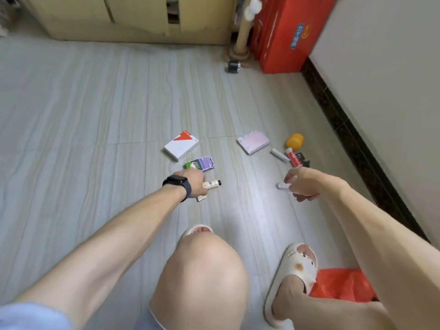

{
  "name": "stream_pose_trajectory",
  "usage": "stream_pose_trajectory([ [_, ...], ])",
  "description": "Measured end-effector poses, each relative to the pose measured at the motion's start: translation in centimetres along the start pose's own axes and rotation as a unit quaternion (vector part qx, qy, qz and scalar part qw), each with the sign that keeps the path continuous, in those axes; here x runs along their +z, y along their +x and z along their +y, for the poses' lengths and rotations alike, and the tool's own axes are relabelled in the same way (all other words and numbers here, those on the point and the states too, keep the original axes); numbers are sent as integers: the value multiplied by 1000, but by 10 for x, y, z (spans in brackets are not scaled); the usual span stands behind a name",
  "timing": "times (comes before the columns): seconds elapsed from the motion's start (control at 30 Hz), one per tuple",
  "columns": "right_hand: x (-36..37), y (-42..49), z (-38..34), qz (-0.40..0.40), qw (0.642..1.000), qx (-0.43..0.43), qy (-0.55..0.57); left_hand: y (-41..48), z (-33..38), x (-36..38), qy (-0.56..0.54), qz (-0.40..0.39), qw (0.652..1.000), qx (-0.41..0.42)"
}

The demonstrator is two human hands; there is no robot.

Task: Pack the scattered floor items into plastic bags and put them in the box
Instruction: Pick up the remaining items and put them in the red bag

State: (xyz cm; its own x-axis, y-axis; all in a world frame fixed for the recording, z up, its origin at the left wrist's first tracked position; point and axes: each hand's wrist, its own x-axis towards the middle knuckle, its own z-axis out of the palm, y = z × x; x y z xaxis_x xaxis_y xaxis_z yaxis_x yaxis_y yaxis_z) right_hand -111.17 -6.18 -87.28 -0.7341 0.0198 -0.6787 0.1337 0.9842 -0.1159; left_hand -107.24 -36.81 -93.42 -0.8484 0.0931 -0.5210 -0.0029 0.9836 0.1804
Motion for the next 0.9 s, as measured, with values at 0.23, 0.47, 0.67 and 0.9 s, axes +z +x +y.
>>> stream_pose_trajectory([
  [0.23, 11, -98, 95, 165, 907, -20, 387, -19, 150, -102, 76, 145, 968, 190],
  [0.47, 186, -171, 202, 311, 578, 193, 729, -45, 268, -54, 150, 108, 917, 354],
  [0.67, 271, -205, 242, 320, 506, 294, 745, -43, 339, 25, 169, 14, 897, 408],
  [0.9, 272, -182, 272, 290, 549, 378, 687, -44, 396, 93, 153, -55, 870, 466],
])
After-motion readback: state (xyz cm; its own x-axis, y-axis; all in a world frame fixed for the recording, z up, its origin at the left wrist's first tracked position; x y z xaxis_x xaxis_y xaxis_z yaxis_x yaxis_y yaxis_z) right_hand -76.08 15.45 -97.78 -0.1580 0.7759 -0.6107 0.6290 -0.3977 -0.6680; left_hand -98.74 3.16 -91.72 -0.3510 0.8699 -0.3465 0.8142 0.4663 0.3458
